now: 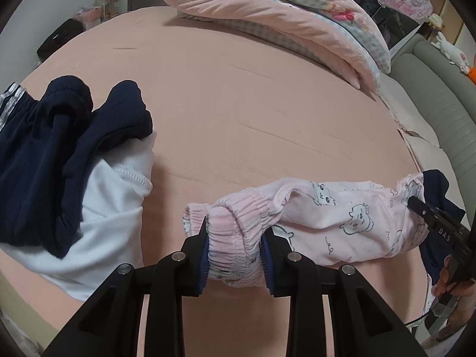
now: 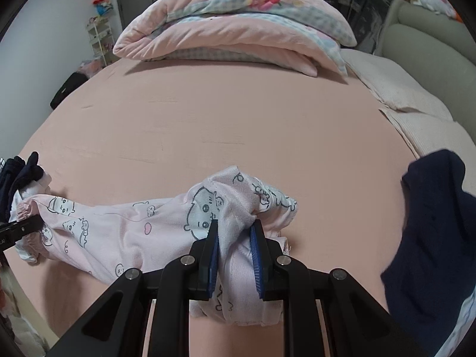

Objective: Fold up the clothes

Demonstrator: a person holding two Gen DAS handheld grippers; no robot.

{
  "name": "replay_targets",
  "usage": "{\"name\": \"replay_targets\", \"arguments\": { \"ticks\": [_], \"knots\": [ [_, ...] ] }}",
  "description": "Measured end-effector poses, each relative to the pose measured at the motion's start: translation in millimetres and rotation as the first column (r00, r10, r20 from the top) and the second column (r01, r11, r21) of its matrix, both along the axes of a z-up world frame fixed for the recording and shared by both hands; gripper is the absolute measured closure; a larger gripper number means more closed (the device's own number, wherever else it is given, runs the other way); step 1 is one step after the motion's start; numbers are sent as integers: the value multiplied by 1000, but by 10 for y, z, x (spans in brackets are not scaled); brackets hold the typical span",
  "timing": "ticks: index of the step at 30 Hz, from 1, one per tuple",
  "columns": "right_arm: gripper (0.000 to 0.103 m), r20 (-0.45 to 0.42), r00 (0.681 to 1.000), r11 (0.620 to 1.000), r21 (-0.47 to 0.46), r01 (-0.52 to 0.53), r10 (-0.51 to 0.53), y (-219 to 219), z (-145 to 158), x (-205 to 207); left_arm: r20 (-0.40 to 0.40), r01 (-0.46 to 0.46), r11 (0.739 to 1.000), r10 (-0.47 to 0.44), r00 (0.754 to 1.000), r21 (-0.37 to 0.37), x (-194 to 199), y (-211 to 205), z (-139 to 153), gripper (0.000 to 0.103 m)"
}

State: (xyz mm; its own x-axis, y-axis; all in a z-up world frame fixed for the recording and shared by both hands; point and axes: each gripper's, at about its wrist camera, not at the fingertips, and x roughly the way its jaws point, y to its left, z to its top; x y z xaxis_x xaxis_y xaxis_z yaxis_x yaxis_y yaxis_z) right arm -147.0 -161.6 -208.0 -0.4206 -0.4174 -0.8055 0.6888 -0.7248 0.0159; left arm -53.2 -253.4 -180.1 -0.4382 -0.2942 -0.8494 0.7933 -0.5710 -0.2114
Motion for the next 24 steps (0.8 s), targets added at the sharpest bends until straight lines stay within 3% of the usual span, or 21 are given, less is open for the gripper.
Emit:
{"name": "replay_targets", "arguments": {
  "ticks": [9, 11, 18, 19, 21, 22, 24],
  "knots": [
    [86, 0, 1000, 1000, 11, 2, -2, -118, -105, -178, 31, 1, 1000, -1, 1000, 14, -24, -100, -105, 77],
    [91, -4, 1000, 1000, 12, 2, -2, -133, -110, -228, 34, 3, 1000, -3, 999, 17, -17, -111, -115, 77],
    [90, 153, 988, 999, 31, -20, 15, -194, -268, -391, 89, 5, 998, -11, 996, 65, -49, -151, -260, 77],
    [89, 180, 984, 999, 31, -16, 10, -185, -292, -397, 98, 12, 997, -19, 995, 75, -49, -156, -280, 77],
    [76, 195, 981, 998, 57, 0, -11, -171, -340, -396, 101, 9, 995, -20, 995, 99, -35, -174, -303, 75],
    [64, 195, 981, 998, 65, -1, -12, -168, -353, -390, 99, 9, 993, -21, 995, 116, -25, -183, -312, 73],
    [56, 198, 980, 998, 65, -6, -7, -160, -369, -370, 93, 12, 988, -26, 995, 153, -8, -202, -326, 57]
  ]
}}
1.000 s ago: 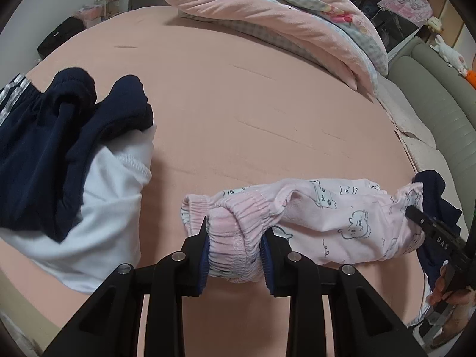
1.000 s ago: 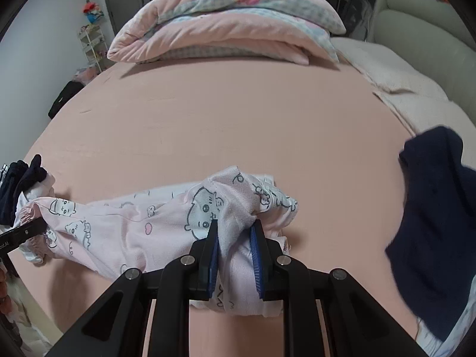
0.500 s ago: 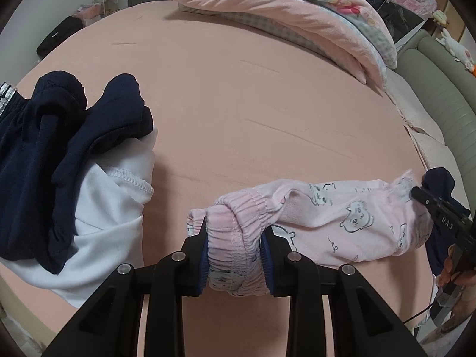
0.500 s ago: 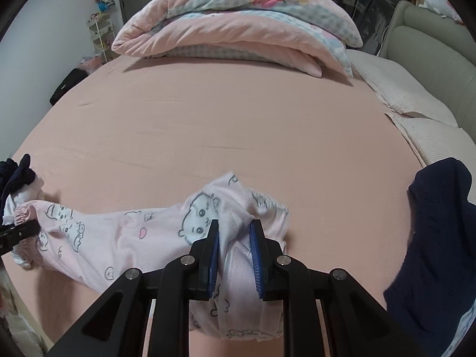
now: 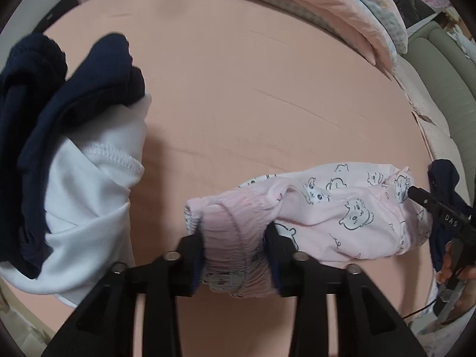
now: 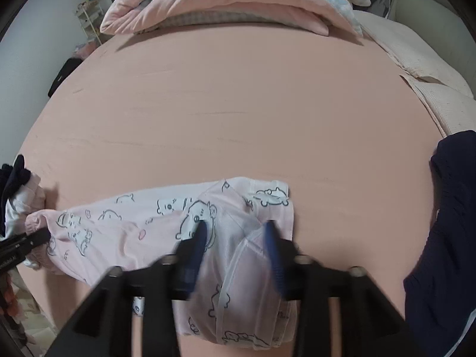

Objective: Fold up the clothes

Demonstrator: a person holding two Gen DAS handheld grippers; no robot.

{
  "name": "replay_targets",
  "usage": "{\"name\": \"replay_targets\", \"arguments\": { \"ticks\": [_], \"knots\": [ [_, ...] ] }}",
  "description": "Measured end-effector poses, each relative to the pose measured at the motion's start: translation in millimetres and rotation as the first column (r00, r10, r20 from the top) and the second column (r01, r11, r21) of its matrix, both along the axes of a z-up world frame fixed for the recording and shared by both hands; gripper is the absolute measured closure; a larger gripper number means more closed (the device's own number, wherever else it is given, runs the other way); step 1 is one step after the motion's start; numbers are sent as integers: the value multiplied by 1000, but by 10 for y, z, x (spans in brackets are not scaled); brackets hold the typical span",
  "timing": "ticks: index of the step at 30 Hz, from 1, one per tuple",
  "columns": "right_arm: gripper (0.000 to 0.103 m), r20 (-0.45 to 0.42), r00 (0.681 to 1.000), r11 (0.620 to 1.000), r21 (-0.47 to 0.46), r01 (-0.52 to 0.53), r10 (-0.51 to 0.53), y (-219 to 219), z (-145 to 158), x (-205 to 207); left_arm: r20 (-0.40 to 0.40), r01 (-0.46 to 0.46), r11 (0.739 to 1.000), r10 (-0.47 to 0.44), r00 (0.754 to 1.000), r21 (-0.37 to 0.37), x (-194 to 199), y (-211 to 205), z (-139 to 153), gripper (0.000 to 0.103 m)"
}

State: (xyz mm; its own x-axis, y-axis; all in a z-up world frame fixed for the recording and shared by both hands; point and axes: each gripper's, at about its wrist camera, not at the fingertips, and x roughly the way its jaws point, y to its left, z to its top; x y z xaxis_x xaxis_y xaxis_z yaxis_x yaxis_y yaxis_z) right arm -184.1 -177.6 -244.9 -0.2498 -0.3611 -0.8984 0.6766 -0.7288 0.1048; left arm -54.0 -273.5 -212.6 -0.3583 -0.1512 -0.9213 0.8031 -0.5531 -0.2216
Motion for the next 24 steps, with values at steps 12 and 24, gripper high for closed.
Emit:
{"name": "replay_targets", "arguments": {
  "ticks": [12, 24],
  "knots": [
    [48, 19, 999, 999, 32, 25, -26, -146, -168, -39, -11, -35, 997, 35, 999, 65, -51, -57, -3, 38],
    [70, -52, 999, 998, 59, 1, 2, -172, -283, 78, 5, -58, 998, 58, 998, 28, -72, -56, -71, 39]
  ]
}}
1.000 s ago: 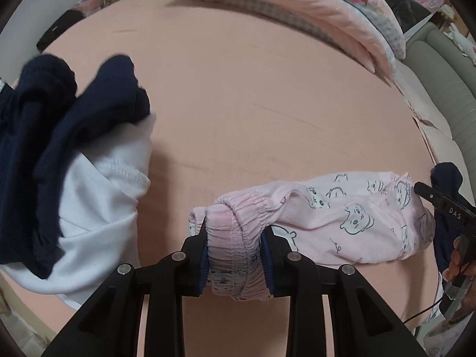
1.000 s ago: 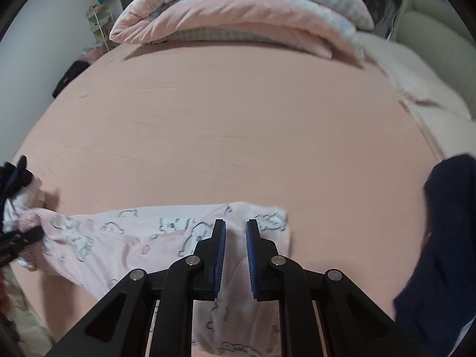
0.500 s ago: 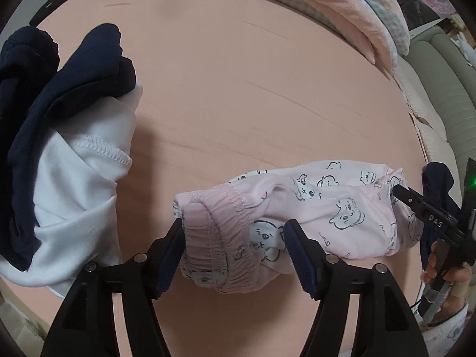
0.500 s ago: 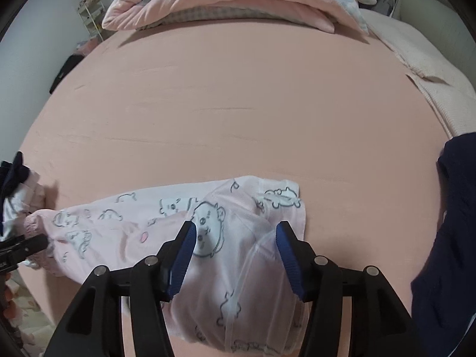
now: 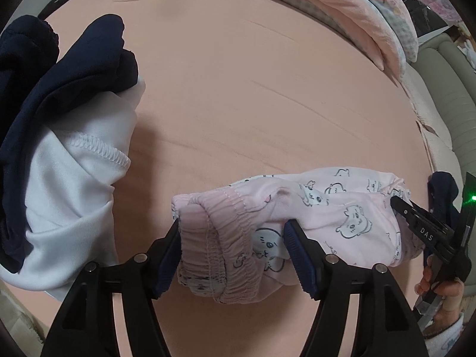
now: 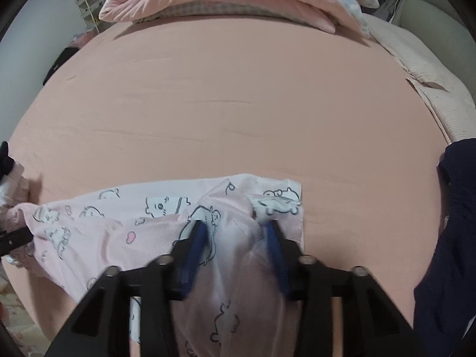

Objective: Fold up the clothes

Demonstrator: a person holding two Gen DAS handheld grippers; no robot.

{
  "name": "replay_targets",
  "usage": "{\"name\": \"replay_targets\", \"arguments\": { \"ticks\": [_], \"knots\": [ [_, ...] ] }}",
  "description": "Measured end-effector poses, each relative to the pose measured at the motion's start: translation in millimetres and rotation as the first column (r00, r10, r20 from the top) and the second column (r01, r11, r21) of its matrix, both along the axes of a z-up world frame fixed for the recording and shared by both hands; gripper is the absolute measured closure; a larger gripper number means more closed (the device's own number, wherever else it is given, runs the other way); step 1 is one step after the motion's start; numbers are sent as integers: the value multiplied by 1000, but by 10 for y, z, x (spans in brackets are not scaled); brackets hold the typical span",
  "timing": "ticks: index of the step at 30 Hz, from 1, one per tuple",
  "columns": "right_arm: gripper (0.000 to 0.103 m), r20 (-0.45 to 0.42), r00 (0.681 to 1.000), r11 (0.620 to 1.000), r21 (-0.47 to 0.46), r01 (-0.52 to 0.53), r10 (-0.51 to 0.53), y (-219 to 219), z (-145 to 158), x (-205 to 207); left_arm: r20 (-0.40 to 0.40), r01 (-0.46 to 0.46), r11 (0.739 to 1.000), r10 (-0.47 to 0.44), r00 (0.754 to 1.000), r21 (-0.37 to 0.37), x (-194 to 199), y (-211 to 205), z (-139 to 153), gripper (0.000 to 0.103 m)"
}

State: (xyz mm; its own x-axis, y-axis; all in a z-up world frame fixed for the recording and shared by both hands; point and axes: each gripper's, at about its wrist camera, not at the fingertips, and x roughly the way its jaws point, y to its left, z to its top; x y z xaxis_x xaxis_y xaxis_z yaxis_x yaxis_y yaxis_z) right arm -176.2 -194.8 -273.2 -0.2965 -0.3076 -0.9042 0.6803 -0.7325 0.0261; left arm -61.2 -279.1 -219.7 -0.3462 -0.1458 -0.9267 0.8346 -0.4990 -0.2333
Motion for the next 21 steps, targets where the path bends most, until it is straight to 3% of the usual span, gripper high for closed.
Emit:
{"name": "replay_targets", "arguments": {
  "ticks": [2, 6, 8, 11, 15, 21],
  "knots": [
    [83, -19, 1000, 1000, 2, -16, 16, -6, -13, 48, 7, -5, 1000, 5, 1000, -13, -21, 14, -4, 43],
    [92, -120, 991, 998, 16, -54, 55, -26, 61, 214, 6, -16, 997, 17, 1000, -71, -18, 61, 78, 68],
    [93, -164, 984, 997, 24, -67, 70, -40, 101, 280, 3, -36, 995, 37, 999, -89, -2, 40, 120, 75],
    [93, -199, 978, 998, 4, -63, 63, -4, 178, 349, -45, -42, 996, 39, 998, -74, 51, 15, 173, 78],
    [93, -221, 975, 999, -30, -43, 35, -86, 294, 331, -44, -20, 994, 16, 999, -106, 223, 20, 213, 79],
    [94, -207, 978, 999, -52, -9, -2, -17, 278, 181, -34, -22, 993, 19, 999, -115, -3, 26, 230, 80]
  ]
}}
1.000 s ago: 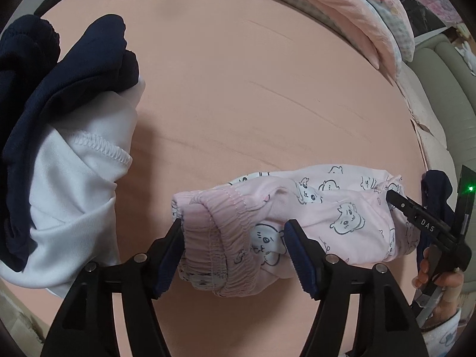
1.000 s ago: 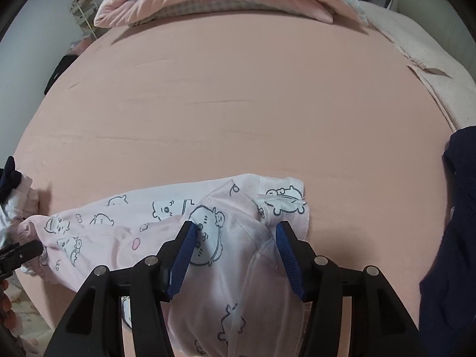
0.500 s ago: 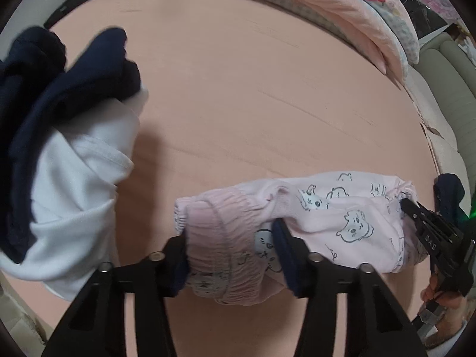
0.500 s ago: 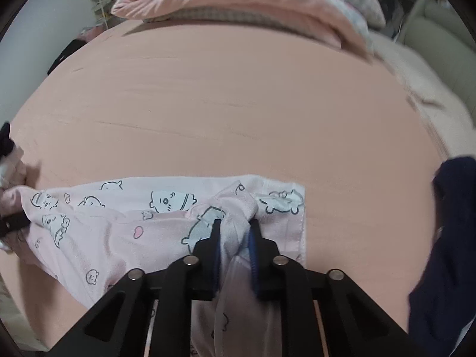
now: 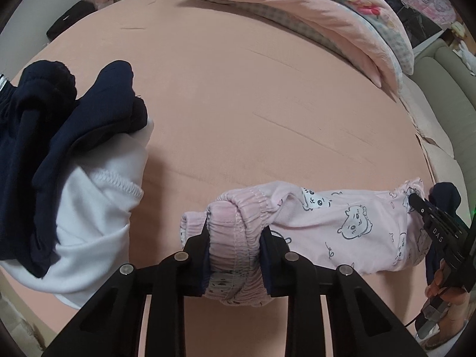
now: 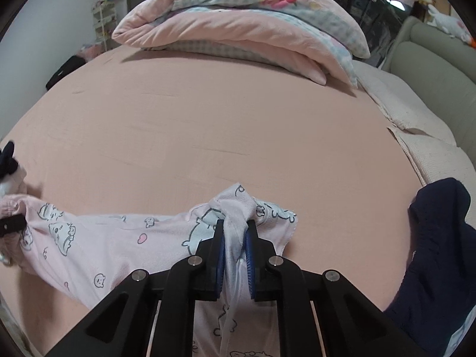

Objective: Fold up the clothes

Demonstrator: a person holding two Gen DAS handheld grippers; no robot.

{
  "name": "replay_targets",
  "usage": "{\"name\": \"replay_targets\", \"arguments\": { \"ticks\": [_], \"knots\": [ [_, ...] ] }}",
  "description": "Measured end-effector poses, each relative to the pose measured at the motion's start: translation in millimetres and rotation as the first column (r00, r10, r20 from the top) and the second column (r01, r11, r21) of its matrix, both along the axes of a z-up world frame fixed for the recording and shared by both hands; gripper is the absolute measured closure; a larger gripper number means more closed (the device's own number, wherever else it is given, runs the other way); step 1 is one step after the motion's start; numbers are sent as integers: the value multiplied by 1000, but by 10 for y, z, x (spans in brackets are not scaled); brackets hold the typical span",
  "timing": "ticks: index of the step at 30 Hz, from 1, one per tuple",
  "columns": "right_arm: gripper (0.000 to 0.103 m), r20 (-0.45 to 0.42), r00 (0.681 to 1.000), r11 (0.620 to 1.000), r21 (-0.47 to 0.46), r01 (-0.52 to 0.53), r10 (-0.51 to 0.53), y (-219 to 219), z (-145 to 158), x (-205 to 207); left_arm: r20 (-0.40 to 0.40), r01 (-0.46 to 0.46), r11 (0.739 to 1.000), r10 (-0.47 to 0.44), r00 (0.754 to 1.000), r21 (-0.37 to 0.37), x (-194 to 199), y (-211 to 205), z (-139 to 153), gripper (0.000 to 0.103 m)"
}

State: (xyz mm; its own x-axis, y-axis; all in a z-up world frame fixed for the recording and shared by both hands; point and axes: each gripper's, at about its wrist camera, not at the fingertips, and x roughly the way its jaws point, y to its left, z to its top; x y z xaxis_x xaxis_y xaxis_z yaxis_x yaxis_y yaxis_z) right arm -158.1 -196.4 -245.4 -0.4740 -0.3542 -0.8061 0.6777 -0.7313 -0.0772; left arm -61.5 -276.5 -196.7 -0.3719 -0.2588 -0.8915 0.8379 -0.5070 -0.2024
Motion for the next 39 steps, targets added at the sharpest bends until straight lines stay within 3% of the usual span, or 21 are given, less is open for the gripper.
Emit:
{"name": "replay_targets", "arguments": {
  "ticks": [11, 22, 25, 27, 29, 31, 33, 39],
  "knots": [
    [94, 43, 999, 1000, 18, 6, -7, -139, -195, -283, 64, 4, 1000, -4, 998, 5, -60, -64, -168, 79],
    [93, 71, 997, 995, 101, -26, 19, -228, -417, -310, 235, 127, 989, -104, 966, -82, -242, 109, -336, 77],
    [91, 89, 996, 993, 112, -25, 15, -232, -414, -324, 225, 111, 993, -97, 970, -49, -236, 79, -324, 74],
    [79, 123, 992, 997, 76, -8, -1, -190, -354, -347, 177, 88, 996, -87, 980, 1, -191, 37, -269, 53],
    [49, 146, 989, 999, 36, 12, -17, -132, -270, -361, 82, 69, 996, -73, 994, 53, -124, 9, -178, 37],
    [37, 126, 992, 1000, 1, 30, -29, -53, -145, -340, 11, 50, 996, -51, 999, 80, -63, 14, -70, 29],
    [35, 110, 994, 999, -32, 31, -27, 33, -11, -303, -34, 36, 996, -34, 999, 82, -18, 33, 35, 22],
    [32, 129, 991, 994, -93, 51, -39, 269, 256, -262, -54, 58, 997, -55, 997, 43, -30, 115, 208, 21]
  ]
}}
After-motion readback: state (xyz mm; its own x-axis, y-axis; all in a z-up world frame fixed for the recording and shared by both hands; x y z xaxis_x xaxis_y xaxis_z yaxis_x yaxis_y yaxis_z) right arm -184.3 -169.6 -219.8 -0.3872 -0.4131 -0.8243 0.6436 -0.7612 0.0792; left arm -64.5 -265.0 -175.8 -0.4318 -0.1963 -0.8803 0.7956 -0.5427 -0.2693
